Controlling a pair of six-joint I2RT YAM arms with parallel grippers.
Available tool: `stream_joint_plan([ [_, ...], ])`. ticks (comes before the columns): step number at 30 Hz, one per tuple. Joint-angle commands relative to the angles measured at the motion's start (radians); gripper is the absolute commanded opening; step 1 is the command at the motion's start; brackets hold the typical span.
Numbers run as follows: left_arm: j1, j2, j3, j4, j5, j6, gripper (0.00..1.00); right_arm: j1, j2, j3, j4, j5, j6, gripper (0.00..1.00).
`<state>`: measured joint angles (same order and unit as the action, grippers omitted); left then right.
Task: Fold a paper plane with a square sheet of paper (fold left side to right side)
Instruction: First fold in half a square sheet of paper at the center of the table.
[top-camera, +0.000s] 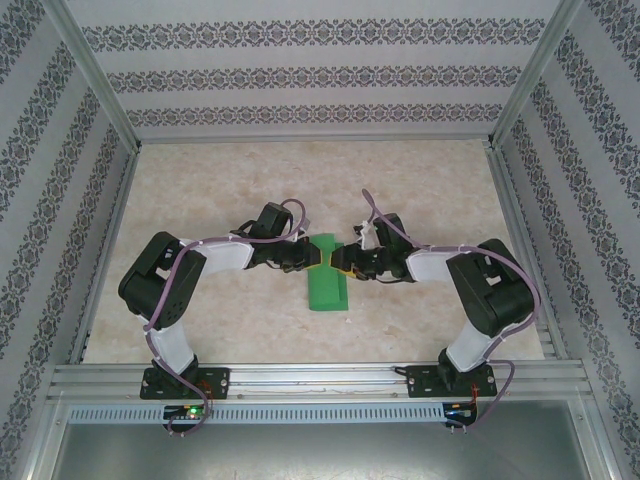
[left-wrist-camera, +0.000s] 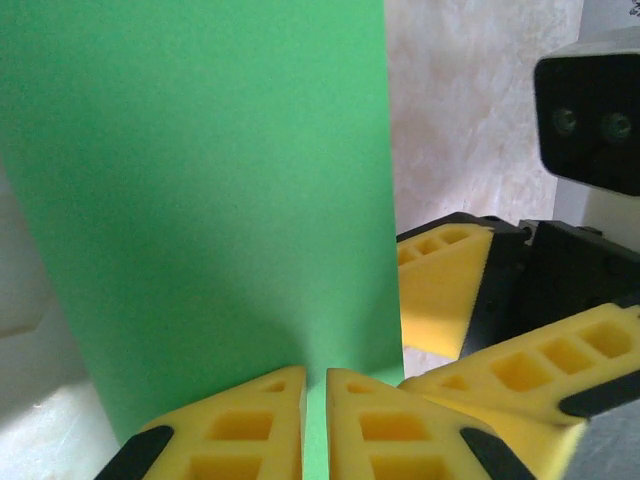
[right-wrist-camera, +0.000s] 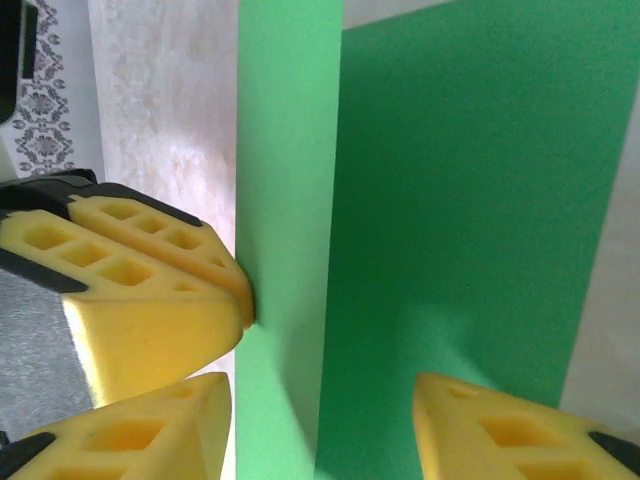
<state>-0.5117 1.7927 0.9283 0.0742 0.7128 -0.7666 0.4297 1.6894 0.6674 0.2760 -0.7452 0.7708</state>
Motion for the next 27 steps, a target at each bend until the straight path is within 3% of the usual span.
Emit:
stream_joint_plan([
  [1,-0.013,0.011,0.015,-0.002,-0.001,0.007,0.13,0.019,0.016,0.033,0.046,-0.022,0.011,0.46],
  [9,-0.015,-0.006,0.003,0.012,-0.001,0.0,0.15,0.026,0.024,0.034,0.021,0.011,0.005,0.21],
  [14,-0.015,-0.052,-0.012,0.009,-0.021,0.003,0.24,0.027,0.014,0.037,-0.021,0.054,-0.014,0.05],
  [22,-0.012,-0.153,-0.046,-0.111,-0.157,0.052,0.39,0.028,-0.01,0.049,-0.114,0.124,-0.063,0.02],
  [27,-0.014,-0.136,-0.068,-0.123,-0.164,0.05,0.45,0.028,-0.007,0.052,-0.124,0.139,-0.068,0.02],
])
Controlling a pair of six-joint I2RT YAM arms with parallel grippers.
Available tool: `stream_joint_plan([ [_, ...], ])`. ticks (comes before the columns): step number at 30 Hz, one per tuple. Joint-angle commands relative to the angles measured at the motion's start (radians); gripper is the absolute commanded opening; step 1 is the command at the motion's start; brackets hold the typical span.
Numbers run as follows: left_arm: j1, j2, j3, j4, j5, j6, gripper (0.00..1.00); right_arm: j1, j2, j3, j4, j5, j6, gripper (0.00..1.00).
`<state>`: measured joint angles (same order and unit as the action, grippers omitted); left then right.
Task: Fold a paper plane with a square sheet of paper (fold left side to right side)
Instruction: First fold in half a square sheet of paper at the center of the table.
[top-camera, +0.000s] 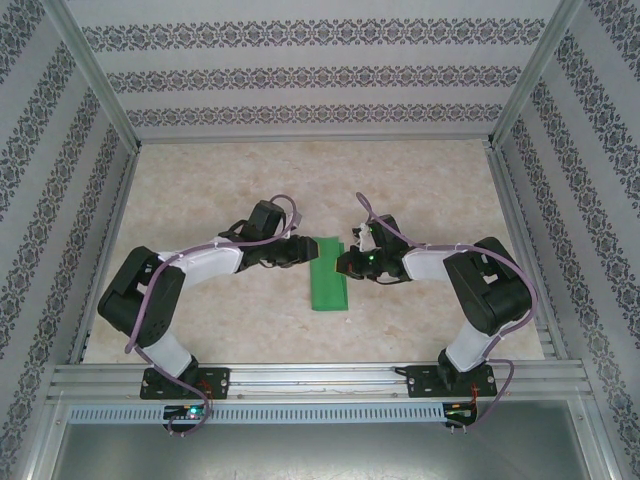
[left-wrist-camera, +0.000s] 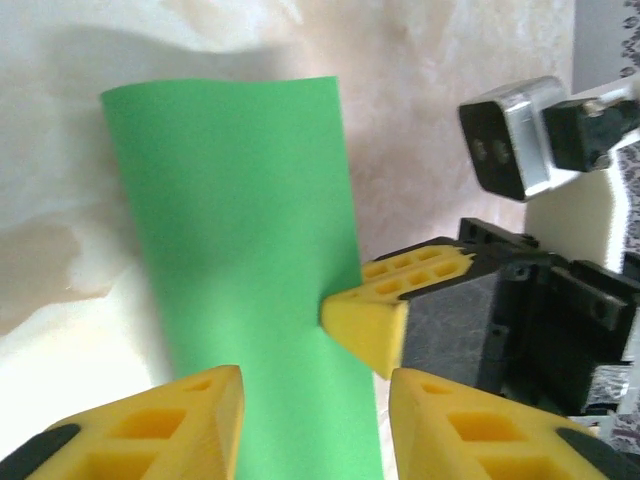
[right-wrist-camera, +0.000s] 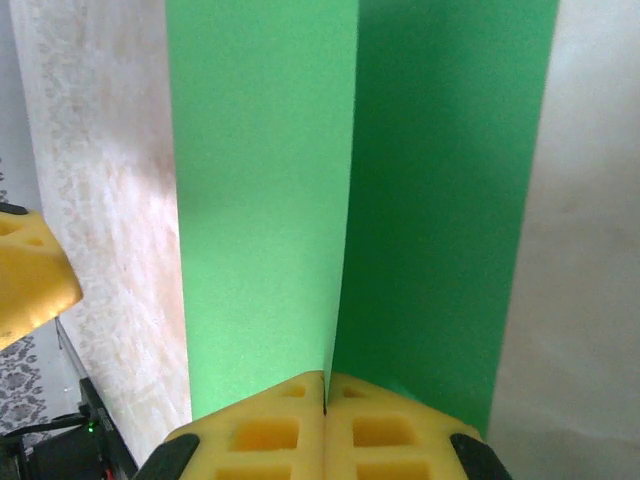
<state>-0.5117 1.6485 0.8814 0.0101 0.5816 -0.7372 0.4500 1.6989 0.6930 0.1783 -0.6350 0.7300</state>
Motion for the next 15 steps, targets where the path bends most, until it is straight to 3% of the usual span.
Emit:
stream_joint_plan([
  [1,-0.016,0.019,-0.021,-0.058,-0.028,0.021,0.46,0.009,-0.016,0.028,-0.029,0.03,-0.029,0.02],
  [15,-0.056,0.146,0.04,-0.042,-0.014,0.009,0.51,0.009,-0.016,0.03,-0.048,0.047,-0.039,0.02],
])
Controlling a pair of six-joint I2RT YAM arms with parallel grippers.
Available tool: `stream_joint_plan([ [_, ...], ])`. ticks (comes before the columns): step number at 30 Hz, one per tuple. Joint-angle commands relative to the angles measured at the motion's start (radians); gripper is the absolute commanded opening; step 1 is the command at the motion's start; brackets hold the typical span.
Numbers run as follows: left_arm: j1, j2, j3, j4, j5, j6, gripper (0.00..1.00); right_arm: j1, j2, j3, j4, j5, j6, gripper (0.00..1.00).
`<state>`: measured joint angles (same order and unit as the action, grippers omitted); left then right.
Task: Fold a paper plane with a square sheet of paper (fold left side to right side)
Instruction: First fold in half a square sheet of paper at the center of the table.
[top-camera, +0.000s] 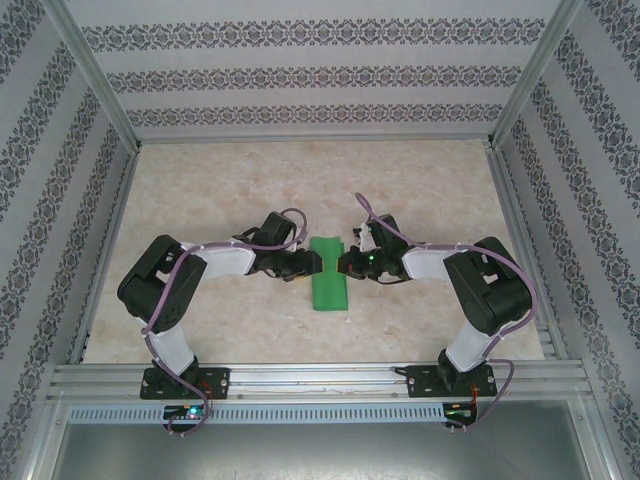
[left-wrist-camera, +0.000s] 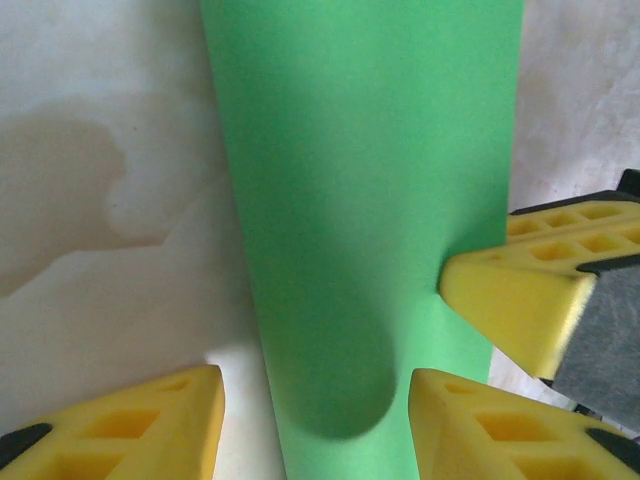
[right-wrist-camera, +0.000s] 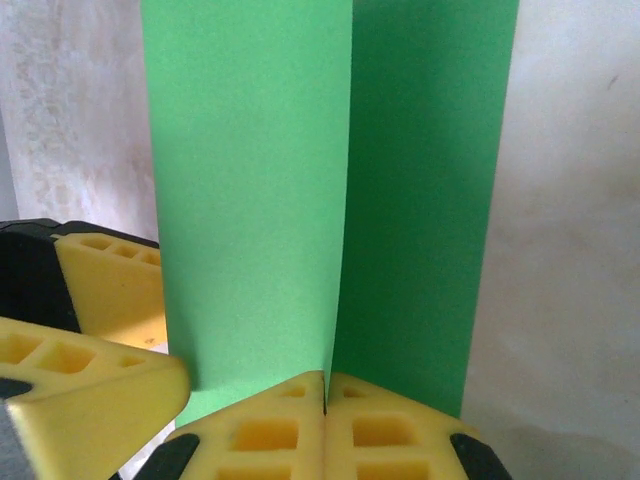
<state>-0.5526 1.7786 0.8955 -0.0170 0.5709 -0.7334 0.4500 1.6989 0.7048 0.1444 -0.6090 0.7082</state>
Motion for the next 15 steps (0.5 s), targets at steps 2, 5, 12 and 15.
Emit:
stream_joint_plan([
  [2,-0.018,0.027,0.029,-0.01,-0.007,-0.002,0.49,0.01,-0.017,0.018,-0.018,0.022,-0.021,0.03],
  [5,-0.025,0.048,0.038,-0.024,-0.024,-0.004,0.43,0.01,-0.022,0.016,-0.021,0.026,-0.023,0.07],
  [12,-0.043,0.1,0.063,-0.072,-0.062,0.01,0.36,0.007,-0.068,0.012,-0.067,0.063,-0.041,0.21],
  [15,-0.052,0.121,0.084,-0.103,-0.071,0.026,0.35,-0.002,-0.106,0.012,-0.127,0.102,-0.072,0.28],
])
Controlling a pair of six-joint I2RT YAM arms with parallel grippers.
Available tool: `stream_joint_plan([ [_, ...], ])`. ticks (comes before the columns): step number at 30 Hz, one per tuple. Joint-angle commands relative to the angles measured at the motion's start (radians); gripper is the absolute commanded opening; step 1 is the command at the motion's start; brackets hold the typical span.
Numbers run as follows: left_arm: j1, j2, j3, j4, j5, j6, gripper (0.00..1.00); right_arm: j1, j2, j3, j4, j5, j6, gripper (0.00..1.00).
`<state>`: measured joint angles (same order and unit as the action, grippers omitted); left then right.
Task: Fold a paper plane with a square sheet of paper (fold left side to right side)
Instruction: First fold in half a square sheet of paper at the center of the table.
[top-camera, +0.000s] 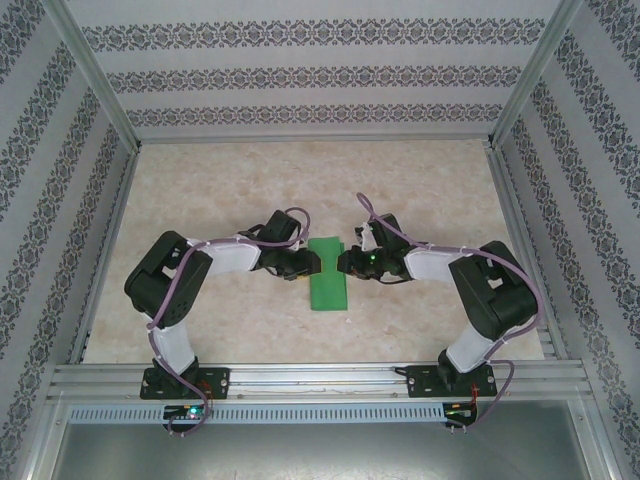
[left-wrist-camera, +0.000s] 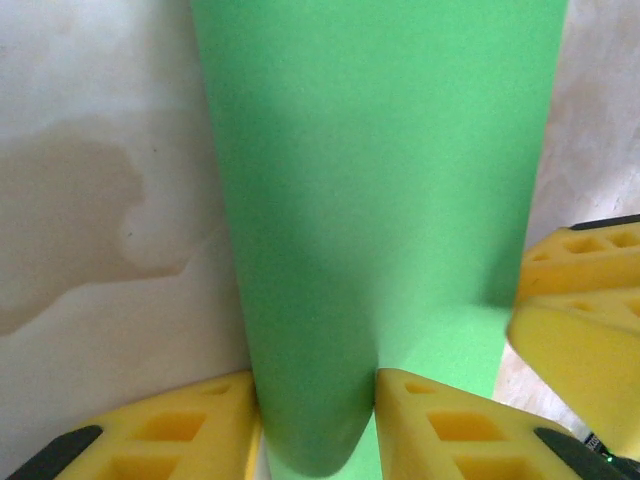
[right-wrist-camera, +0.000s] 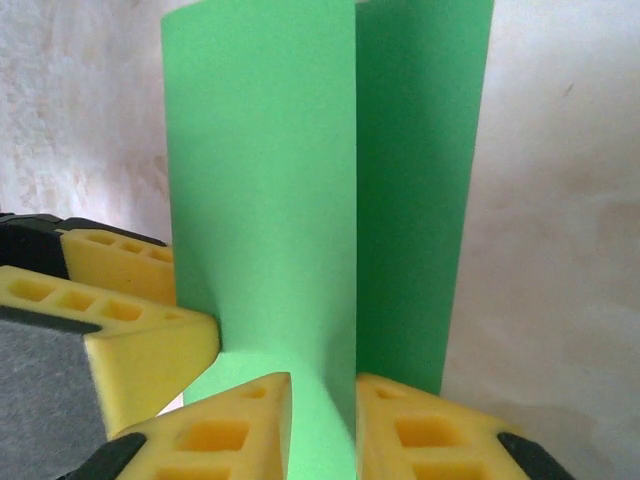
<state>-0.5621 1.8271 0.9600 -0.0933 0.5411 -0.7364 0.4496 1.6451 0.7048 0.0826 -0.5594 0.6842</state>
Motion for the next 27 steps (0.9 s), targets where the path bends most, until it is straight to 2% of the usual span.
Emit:
stream_joint_plan([
  [1,-0.045,0.077,0.026,-0.038,-0.045,0.034,0.35,-0.005,-0.065,0.012,-0.085,0.07,-0.059,0.3],
  [6,-0.055,0.106,0.06,-0.092,-0.055,0.062,0.36,-0.05,-0.143,-0.005,-0.174,0.135,-0.108,0.37],
  [15,-0.078,0.169,0.126,-0.174,-0.066,0.1,0.41,-0.146,-0.256,-0.06,-0.223,0.15,-0.139,0.39],
  [27,-0.096,0.225,0.19,-0.235,-0.076,0.12,0.45,-0.164,-0.256,-0.063,-0.235,0.142,-0.153,0.39],
])
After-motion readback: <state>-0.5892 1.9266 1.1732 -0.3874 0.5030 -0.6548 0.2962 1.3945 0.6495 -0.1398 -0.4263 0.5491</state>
